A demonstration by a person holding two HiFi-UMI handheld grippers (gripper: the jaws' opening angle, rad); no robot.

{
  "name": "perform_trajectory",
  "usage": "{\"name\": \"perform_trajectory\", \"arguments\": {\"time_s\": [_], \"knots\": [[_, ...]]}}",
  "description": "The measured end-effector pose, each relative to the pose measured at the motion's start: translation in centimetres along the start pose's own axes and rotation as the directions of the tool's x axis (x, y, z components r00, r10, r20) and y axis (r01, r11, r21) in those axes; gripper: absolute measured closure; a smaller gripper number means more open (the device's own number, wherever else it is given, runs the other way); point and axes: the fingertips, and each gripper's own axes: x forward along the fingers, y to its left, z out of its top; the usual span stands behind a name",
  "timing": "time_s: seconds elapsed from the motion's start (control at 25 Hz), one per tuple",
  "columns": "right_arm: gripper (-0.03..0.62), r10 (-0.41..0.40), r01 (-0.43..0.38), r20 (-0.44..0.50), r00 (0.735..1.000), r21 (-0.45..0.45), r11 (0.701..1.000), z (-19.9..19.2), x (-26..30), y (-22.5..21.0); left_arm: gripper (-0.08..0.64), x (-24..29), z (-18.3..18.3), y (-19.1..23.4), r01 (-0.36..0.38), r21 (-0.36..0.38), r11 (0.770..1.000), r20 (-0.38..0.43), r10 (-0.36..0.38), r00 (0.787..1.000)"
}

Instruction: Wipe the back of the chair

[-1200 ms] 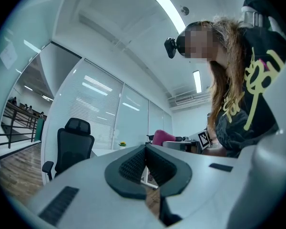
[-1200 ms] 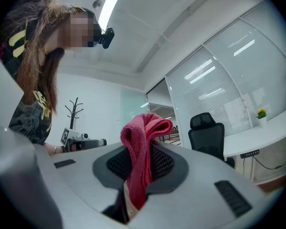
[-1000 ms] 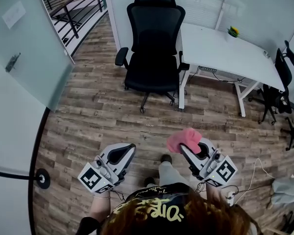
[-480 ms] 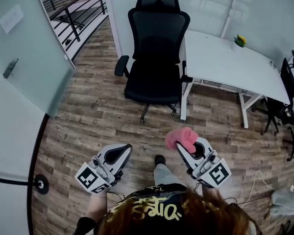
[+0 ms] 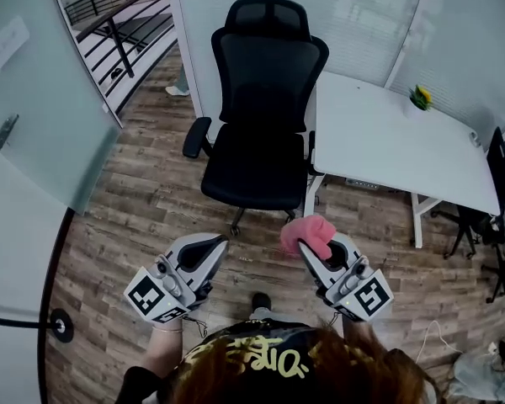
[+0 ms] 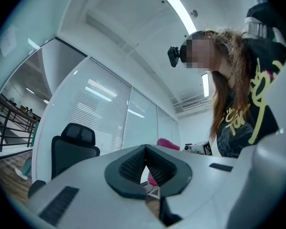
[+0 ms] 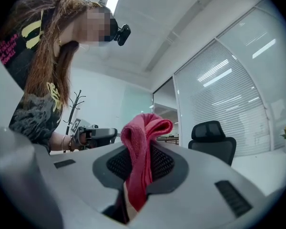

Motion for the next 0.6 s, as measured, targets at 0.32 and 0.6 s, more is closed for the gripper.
{"name": "perform_trajectory", "arguments": {"time_s": [0.32, 0.6], "knots": [[0.525, 0.02, -0.019, -0.016, 1.0, 0.058, 0.998, -2.0, 2.6, -3.8, 0.568, 1.4, -2.3, 3.6, -0.067, -0.014, 0.998, -0.047, 0.066, 0.997], [0.525, 0.007, -0.005, -0.026, 1.0, 0.061, 0.998, -2.6, 3.8, -5.8, 0.568, 3.0, -2.5, 6.5, -0.057, -0.018, 0.998, -0.052, 0.056, 0.997]]}}
